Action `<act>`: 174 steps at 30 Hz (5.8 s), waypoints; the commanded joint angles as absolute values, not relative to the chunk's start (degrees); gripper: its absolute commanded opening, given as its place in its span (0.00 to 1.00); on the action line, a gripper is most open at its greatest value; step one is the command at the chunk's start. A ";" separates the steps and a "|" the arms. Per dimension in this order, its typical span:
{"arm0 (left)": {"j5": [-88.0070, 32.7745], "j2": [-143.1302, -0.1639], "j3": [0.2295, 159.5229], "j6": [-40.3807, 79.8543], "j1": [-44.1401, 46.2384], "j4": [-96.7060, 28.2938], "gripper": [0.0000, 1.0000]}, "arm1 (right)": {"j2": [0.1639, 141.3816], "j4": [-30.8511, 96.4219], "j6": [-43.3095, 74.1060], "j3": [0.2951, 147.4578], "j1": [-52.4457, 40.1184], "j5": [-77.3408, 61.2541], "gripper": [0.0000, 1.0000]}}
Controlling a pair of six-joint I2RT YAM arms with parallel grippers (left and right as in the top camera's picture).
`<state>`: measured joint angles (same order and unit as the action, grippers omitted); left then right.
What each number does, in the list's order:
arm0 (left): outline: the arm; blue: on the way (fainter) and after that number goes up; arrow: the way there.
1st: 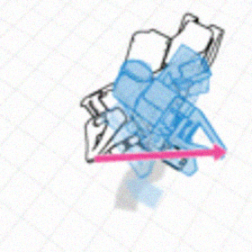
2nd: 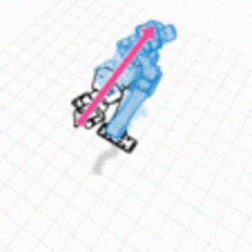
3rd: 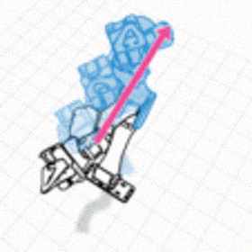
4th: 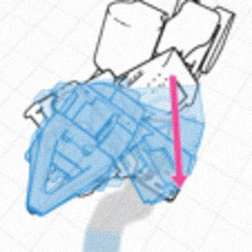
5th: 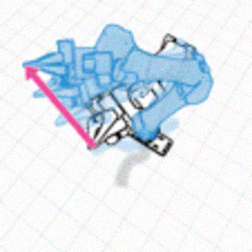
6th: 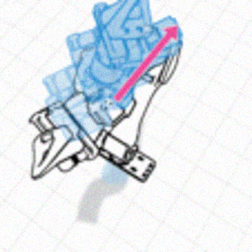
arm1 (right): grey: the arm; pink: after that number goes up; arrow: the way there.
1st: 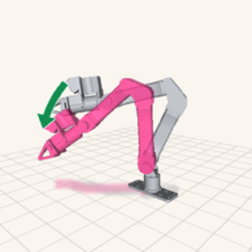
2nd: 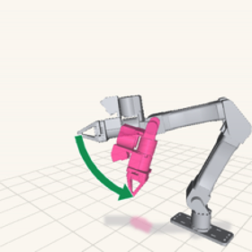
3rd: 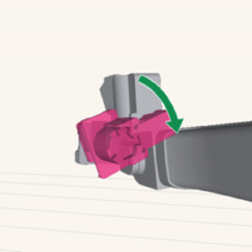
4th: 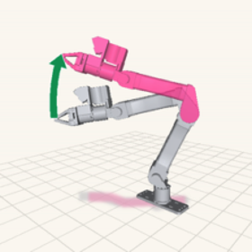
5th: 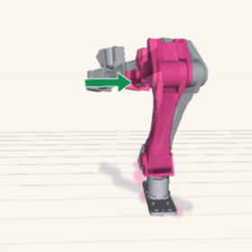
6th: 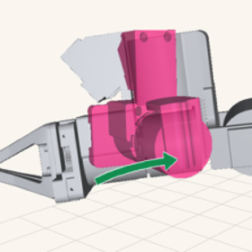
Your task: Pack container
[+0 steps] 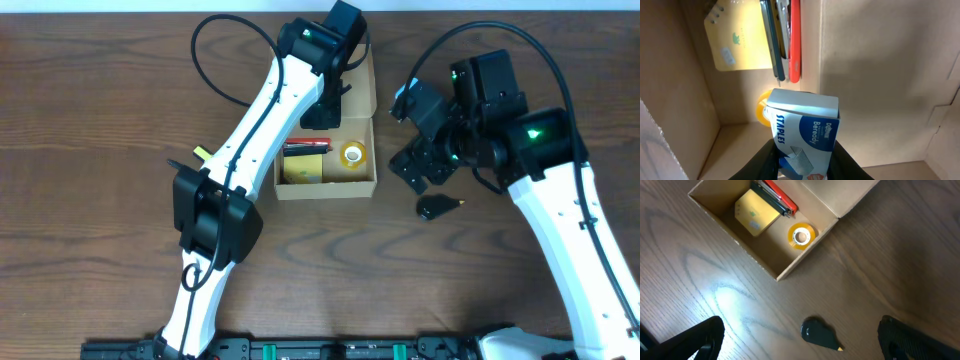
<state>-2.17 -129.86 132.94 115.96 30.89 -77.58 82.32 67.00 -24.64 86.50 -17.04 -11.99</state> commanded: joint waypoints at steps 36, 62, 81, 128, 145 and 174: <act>9.17 -129.58 133.97 119.46 35.03 -87.61 0.29 | 81.34 67.83 -24.25 86.43 -16.69 -12.21 0.99; 4.62 -114.63 94.24 119.44 33.45 -42.89 0.26 | 81.36 69.28 -24.25 86.43 -16.69 -12.21 0.99; -4.14 -116.90 94.24 119.42 33.32 -39.77 0.30 | 81.36 69.21 -24.25 86.43 -16.69 -12.21 0.99; -20.73 -116.88 93.67 119.44 34.94 -44.64 0.24 | 81.36 69.21 -24.25 86.43 -16.69 -12.21 0.99; -19.49 -116.90 93.67 119.42 34.52 -49.25 0.27 | 81.36 69.21 -24.25 86.43 -16.69 -12.21 0.99; -22.59 -120.36 93.67 119.39 34.54 -44.31 0.43 | 81.36 69.21 -24.25 86.43 -16.69 -12.21 0.99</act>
<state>-22.15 -119.59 94.13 115.96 34.87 -43.88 82.32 69.19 -24.62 86.48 -17.04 -11.99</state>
